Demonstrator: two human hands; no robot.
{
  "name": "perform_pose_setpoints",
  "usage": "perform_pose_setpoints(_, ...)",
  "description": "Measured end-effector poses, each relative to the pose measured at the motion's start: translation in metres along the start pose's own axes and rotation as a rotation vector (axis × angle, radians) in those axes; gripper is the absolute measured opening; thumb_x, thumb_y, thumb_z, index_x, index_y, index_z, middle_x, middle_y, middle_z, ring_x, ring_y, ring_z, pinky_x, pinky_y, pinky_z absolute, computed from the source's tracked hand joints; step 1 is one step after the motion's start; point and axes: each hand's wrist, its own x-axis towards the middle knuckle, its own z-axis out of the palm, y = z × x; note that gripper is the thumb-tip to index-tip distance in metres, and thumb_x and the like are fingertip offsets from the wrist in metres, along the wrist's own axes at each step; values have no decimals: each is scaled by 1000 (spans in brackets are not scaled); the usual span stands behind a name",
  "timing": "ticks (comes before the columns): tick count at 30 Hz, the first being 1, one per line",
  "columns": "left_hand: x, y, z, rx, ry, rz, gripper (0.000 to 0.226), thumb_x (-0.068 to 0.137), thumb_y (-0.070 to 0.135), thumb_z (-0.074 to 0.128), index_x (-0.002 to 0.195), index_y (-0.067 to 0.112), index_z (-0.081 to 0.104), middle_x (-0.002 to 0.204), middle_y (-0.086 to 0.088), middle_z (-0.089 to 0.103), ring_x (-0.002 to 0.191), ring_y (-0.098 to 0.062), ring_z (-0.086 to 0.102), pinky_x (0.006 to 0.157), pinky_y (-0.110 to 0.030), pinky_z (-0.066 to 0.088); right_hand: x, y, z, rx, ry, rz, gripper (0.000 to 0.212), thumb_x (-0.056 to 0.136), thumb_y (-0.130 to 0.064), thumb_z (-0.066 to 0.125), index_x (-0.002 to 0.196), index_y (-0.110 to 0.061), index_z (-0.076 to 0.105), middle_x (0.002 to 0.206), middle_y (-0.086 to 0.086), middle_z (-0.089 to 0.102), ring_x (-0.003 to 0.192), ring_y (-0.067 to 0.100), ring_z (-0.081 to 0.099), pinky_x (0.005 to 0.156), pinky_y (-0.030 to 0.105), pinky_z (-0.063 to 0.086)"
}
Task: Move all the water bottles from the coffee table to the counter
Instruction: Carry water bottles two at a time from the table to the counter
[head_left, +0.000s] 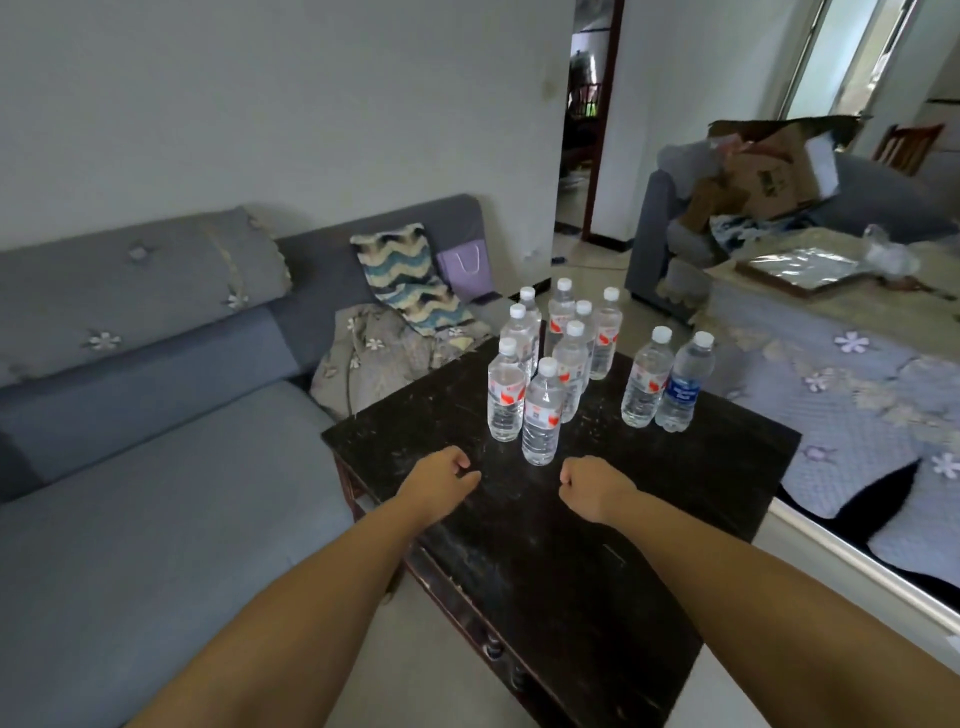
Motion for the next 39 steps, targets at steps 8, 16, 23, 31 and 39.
perform_pose_setpoints(8,115,-13,20,-46,-35,21,33,90,27,62,119,10,59,116,-10,64,108,-24,61,95,-32,48,90,-3,14,230,17,182,62,93,-30,61,144,-11,32,138,12,51,126,26,53,103,36,44)
perform_pose_setpoints(16,242,-10,44,-86,-228,-136,99,82,41,70,154,12,8,156,-15,28,142,-30,32,115,-43,31,182,0,32,818,202,309,107,65,-29,86,150,-26,20,149,2,41,137,21,43,114,46,36)
perform_pose_setpoints(23,287,-10,76,-445,-154,-31,96,66,24,85,144,19,30,141,-5,49,132,-22,48,111,-44,40,204,-13,49,1071,401,397,80,73,-13,83,135,-27,35,123,-10,51,117,9,52,101,25,40)
perform_pose_setpoints(31,300,-2,77,-474,-226,18,69,74,22,81,131,17,43,128,-6,59,120,-24,57,96,-31,44,208,-15,50,1141,536,495,59,76,-21,81,118,-32,41,118,-7,60,108,12,59,93,26,45)
perform_pose_setpoints(39,259,40,83,-330,-445,138,72,77,29,78,135,13,38,131,-10,58,120,-29,58,101,-40,48,143,12,43,1140,679,728,57,80,-32,77,125,-22,43,120,-5,57,112,14,58,91,27,47)
